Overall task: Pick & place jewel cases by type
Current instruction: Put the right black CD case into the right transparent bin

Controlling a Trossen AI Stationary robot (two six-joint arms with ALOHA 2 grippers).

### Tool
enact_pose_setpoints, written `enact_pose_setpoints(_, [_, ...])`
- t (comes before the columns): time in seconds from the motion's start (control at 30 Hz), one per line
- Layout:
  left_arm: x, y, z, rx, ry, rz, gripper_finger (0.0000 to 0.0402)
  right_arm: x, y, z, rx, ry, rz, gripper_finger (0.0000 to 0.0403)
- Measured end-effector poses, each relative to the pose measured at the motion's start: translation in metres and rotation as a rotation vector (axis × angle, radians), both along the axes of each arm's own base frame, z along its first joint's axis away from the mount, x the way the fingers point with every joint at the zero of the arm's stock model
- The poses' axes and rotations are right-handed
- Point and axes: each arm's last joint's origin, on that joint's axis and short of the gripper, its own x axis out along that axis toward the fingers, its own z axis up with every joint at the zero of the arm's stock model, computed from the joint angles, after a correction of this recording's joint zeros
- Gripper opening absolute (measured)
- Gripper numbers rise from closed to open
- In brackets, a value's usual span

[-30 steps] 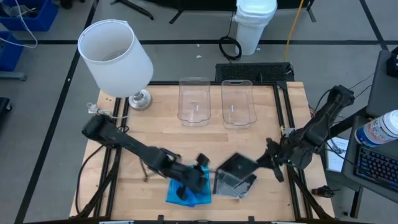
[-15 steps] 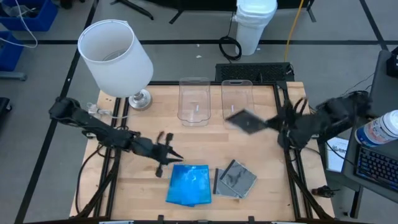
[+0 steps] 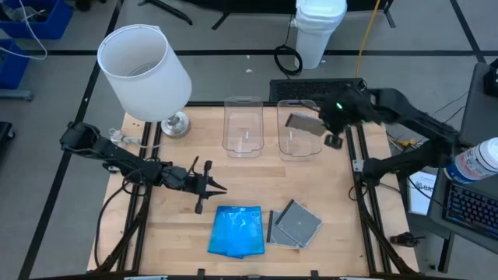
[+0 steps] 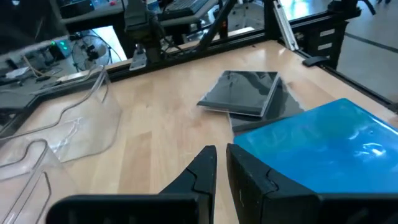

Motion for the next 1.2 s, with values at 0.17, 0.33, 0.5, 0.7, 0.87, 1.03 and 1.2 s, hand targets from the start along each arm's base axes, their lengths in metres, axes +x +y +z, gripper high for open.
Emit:
enact_pose_setpoints(0.17, [0.0, 0.0, -0.001, 0.022, 0.006, -0.009, 0.0046, 0.006, -0.051, -0.019, 0.084, 0.089, 0.037, 0.0031])
enact_pose_setpoints(0.33, [-0.001, 0.002, -0.004, 0.069, 0.039, -0.001, 0.0046, 0.014, -0.087, -0.037, 0.184, 0.058, 0.136, 0.0031])
enact_pose_setpoints(0.5, [0.0, 0.007, -0.005, 0.079, 0.043, 0.021, 0.0046, 0.031, -0.113, -0.062, 0.266, 0.057, 0.196, 0.0032])
enact_pose_setpoints(0.7, [0.002, 0.012, -0.005, 0.083, 0.045, 0.042, 0.0046, 0.047, -0.131, -0.093, 0.384, 0.119, 0.212, 0.0032])
enact_pose_setpoints(0.87, [0.001, 0.013, -0.007, 0.09, 0.069, 0.044, 0.0046, 0.05, -0.135, -0.103, 0.415, 0.149, 0.21, 0.0032])
enact_pose_setpoints(1.03, [0.0, 0.013, -0.01, 0.088, 0.098, 0.046, 0.0046, 0.046, -0.134, -0.099, 0.389, 0.172, 0.201, 0.003])
enact_pose_setpoints(1.2, [0.0, 0.013, -0.01, 0.087, 0.1, 0.045, 0.0046, 0.04, -0.132, -0.095, 0.338, 0.246, 0.176, 0.0031])
